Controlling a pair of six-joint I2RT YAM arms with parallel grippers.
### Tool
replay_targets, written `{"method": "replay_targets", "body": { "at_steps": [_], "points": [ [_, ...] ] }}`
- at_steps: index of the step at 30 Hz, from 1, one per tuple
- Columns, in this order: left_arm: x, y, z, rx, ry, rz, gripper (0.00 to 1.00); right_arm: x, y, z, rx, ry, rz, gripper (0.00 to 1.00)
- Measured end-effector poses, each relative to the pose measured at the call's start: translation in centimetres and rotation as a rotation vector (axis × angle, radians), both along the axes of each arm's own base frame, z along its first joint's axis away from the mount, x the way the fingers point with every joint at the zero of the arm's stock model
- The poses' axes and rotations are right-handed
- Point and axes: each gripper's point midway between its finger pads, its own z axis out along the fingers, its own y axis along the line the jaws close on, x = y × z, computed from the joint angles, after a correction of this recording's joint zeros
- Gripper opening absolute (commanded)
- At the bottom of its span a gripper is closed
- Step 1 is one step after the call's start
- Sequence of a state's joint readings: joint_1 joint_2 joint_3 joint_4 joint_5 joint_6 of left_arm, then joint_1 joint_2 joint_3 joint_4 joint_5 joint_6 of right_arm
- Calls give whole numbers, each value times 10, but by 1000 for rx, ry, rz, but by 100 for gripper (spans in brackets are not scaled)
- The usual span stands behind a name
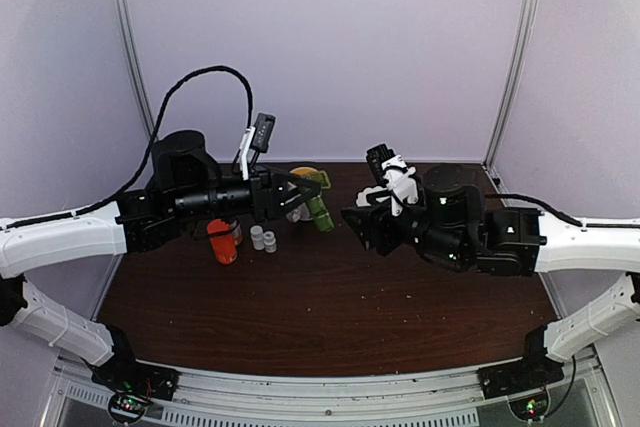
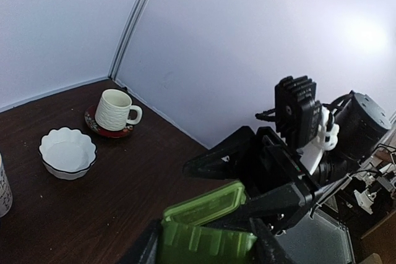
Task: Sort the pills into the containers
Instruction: Pass from the left arm to the right
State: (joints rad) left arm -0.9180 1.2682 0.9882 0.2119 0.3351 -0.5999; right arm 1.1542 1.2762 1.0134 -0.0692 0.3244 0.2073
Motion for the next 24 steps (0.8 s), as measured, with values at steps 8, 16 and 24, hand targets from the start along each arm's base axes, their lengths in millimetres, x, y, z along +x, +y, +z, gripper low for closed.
{"method": "replay_targets", "body": {
  "at_steps": [8,16,24],
  "points": [
    [-13,-4,10,-36,-24,-77,22,-26,10,33,196,56,289,90],
    [-23,-6,13,-44,-36,-138,22,-62,32,34,250,149,523,81],
    [-33,-8,19,-65,-52,-199,22,-64,45,18,247,251,589,48]
  ]
}}
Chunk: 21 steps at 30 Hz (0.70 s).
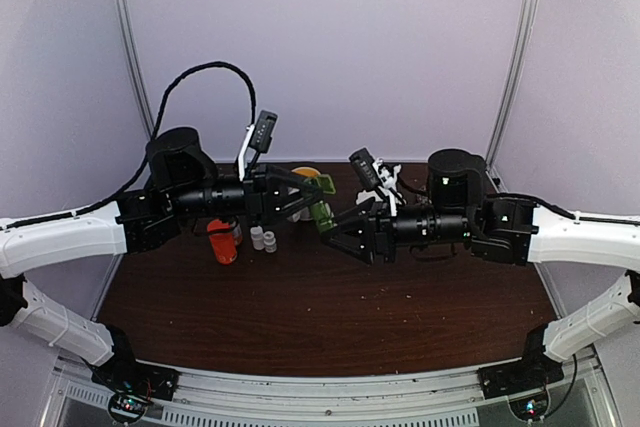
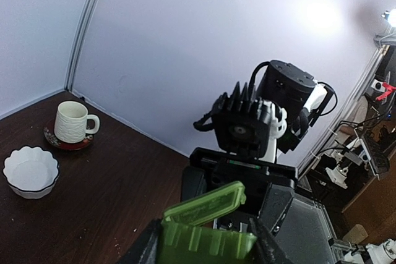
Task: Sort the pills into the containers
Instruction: Pass from the left arm to the right
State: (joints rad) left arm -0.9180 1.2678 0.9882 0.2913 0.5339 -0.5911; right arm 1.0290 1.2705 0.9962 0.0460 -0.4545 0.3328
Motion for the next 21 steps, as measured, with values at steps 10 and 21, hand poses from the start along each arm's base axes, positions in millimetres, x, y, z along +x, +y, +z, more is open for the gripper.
{"method": "replay_targets", "body": {
  "at_steps": [10,21],
  "points": [
    [-15,-1,13,-50,-37,-94,21,-14,2,22,118,80,129,58],
    [-21,-6,6,-25,-16,-153,21,-23,2,24,129,100,197,37]
  ]
}}
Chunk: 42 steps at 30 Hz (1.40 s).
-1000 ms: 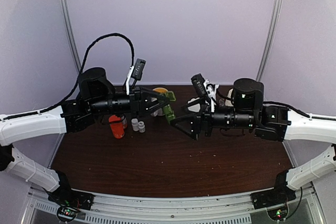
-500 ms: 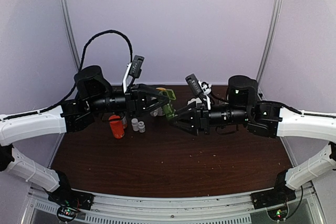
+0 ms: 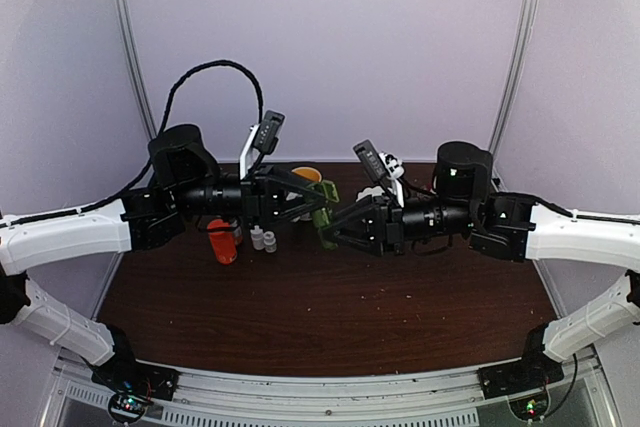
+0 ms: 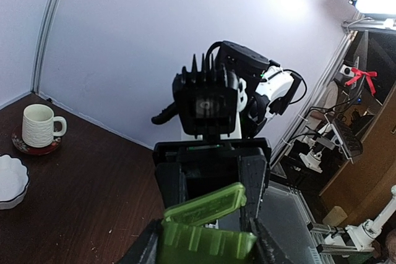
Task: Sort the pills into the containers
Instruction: Pass from the left arm to the right
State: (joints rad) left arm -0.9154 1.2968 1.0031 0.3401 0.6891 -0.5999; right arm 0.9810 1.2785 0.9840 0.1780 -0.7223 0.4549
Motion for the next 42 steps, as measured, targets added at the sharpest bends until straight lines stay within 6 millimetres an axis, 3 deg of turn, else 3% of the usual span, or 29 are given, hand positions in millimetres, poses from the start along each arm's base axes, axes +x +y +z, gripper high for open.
{"method": "replay_targets", "body": {
  "at_steps": [14,19,23,28,32,37,42],
  "points": [
    [-4,-1,13,-64,-20,-50,21,-10,-2,13,117,45,65,36],
    [-5,-1,18,-91,-33,-60,21,-9,-5,18,160,64,70,28],
    [-5,-1,19,-104,-42,-62,21,-7,-9,21,199,86,70,33],
    [-5,-1,19,-106,-40,-64,21,-8,-10,21,204,100,76,69],
    [1,0,15,-83,-36,-50,21,-11,-14,20,164,56,78,79],
    [3,0,16,-61,-36,-44,22,-11,-16,21,107,5,67,77],
    [4,-1,16,-51,-32,-43,22,-11,-12,15,43,-18,62,64]
  ]
}}
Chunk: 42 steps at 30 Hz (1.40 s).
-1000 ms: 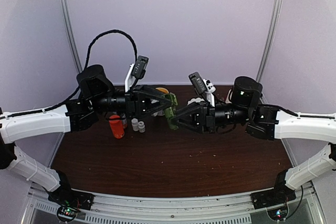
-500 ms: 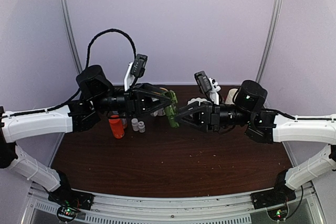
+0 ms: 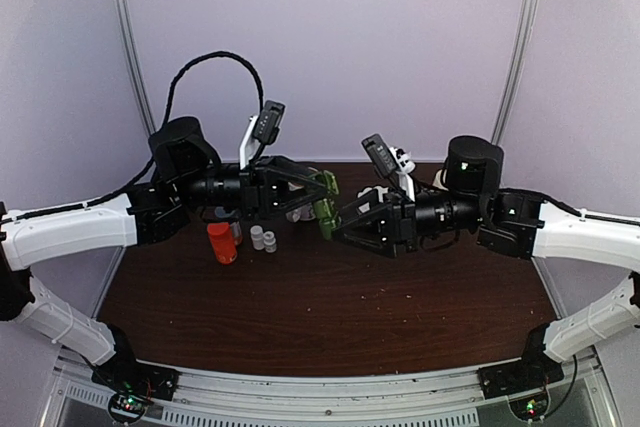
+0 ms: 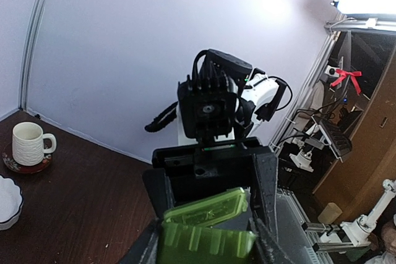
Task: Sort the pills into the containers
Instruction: Pass from the left arm to the right, then pass from the right arm to the left
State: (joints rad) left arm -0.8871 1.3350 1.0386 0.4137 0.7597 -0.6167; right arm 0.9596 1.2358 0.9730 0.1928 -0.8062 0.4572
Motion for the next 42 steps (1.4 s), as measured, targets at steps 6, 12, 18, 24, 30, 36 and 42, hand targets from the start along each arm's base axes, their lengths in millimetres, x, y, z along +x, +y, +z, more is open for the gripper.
{"method": "replay_targets", "body": {
  "at_steps": [6,12,18,24,30,36,42],
  "points": [
    [0,-1,-4,15,6,-2,28,4,7,-12,-50,5,-13,41],
    [2,-1,-9,35,18,3,66,7,9,-18,-67,16,-18,32],
    [5,1,-9,34,14,34,98,8,9,-17,-61,25,-27,31],
    [3,11,-8,23,13,67,85,11,10,-16,-57,20,-43,31],
    [0,12,-16,14,47,47,61,11,10,-13,-36,13,-45,31],
    [-1,8,-19,7,62,17,69,12,10,-9,-20,4,-45,31],
    [-4,7,-20,11,72,-4,51,12,10,-9,-20,4,-46,31]
  ]
}}
